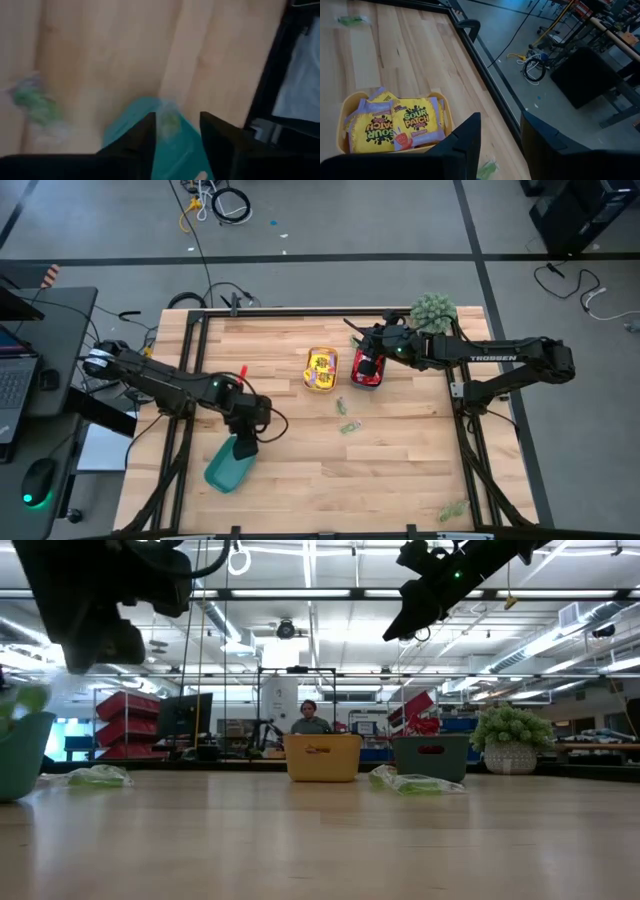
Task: Sort candy
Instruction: Put the green gummy into the green bin
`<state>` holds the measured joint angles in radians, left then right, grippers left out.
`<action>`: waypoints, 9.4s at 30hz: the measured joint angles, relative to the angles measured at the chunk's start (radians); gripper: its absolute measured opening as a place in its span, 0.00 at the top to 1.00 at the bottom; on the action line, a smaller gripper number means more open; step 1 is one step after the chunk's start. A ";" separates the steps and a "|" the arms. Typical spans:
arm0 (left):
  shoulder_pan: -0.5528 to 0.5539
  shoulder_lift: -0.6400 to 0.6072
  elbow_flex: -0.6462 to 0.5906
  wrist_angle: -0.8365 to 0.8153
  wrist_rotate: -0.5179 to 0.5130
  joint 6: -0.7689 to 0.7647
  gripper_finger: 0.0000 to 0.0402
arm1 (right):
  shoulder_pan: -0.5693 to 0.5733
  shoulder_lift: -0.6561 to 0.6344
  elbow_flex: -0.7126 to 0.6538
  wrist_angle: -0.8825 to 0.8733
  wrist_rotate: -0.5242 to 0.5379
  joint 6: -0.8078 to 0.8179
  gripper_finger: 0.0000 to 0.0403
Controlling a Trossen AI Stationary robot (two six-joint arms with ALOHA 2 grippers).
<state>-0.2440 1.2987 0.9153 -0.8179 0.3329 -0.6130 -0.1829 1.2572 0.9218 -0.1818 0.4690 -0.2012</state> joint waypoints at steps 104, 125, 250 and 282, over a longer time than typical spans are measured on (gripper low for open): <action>0.006 0.212 0.364 -0.575 -0.105 0.445 1.00 | -0.001 0.000 0.000 -0.037 0.000 -0.003 0.70; -0.054 0.212 -0.068 -0.038 -0.291 0.293 1.00 | -0.002 0.000 0.000 -0.037 0.000 -0.011 0.71; 0.647 -0.077 -0.070 0.161 -0.360 0.212 1.00 | -0.003 0.000 0.000 -0.089 -0.001 0.015 0.62; 0.630 -0.001 -0.179 0.692 -0.342 0.486 0.98 | -0.224 0.128 0.127 -0.078 -0.243 0.312 0.57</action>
<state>0.3863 1.2978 0.7360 -0.1262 -0.0088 -0.1269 -0.4064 1.3852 1.0490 -0.2595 0.2264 0.1107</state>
